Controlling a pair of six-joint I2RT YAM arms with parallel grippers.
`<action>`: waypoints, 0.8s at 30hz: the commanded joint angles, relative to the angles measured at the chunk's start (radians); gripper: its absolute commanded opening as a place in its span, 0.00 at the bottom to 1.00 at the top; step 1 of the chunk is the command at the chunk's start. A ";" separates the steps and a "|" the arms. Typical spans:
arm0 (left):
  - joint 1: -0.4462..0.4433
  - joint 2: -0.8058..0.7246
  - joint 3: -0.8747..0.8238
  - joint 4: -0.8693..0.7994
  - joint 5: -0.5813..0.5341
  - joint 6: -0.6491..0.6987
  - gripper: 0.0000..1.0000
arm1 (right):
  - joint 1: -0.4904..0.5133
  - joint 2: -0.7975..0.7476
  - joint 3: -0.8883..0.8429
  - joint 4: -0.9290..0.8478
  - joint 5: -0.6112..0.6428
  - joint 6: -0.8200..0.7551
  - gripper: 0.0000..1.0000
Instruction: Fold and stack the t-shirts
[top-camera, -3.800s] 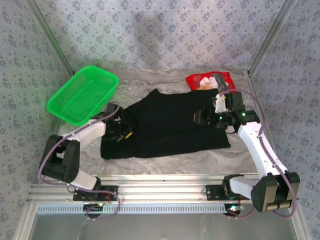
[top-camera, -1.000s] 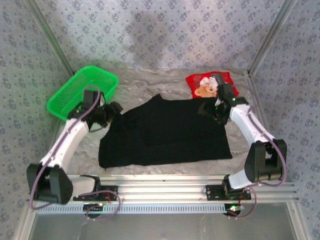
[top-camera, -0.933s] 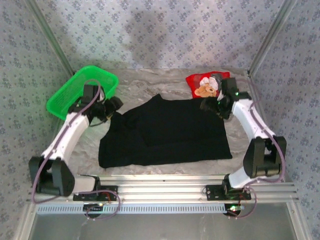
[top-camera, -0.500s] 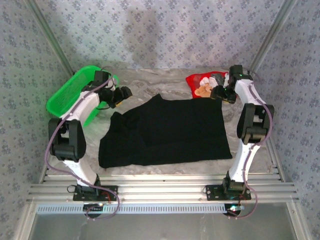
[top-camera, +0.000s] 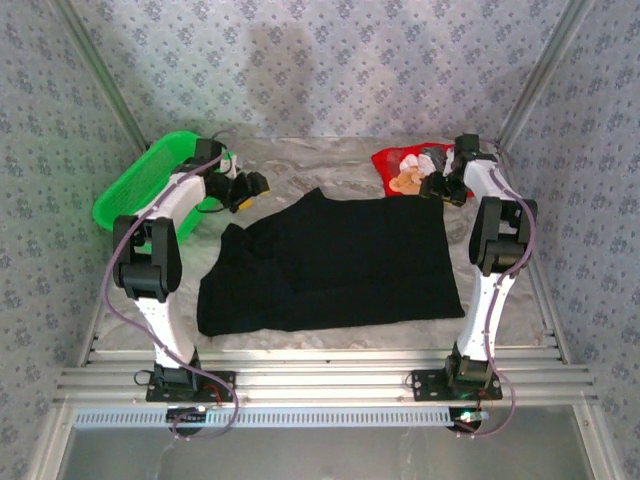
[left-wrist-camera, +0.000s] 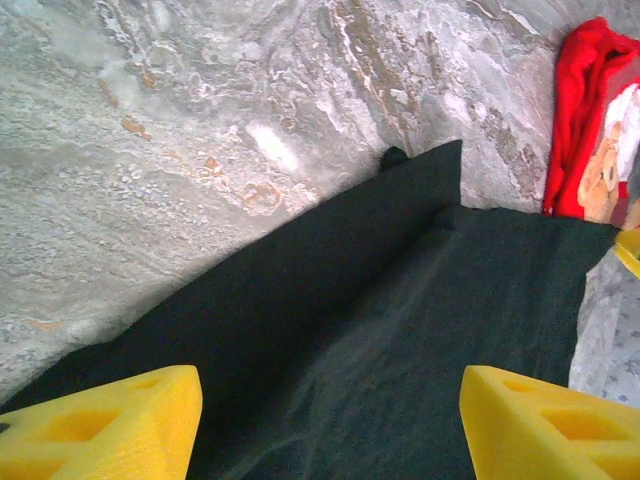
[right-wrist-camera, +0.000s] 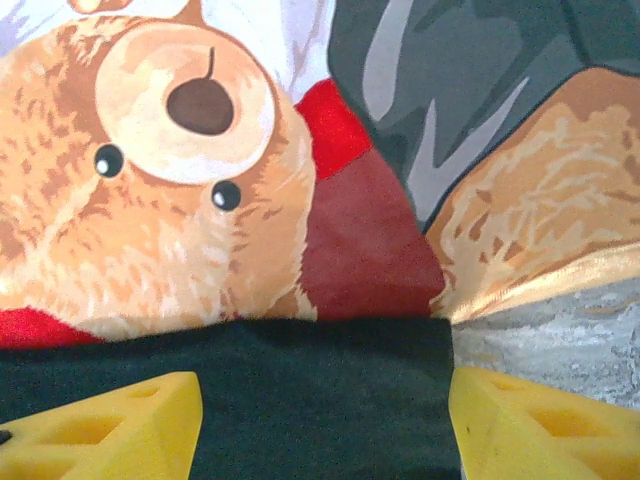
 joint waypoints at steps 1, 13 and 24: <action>0.010 0.007 0.003 -0.001 0.045 0.016 0.68 | 0.005 0.036 0.005 0.020 0.024 0.024 0.67; -0.010 0.036 0.022 -0.116 -0.099 0.041 0.66 | 0.010 0.030 0.019 0.022 0.004 -0.009 0.22; -0.090 0.238 0.228 -0.350 -0.288 0.178 0.63 | 0.036 -0.040 -0.058 0.001 -0.027 -0.044 0.11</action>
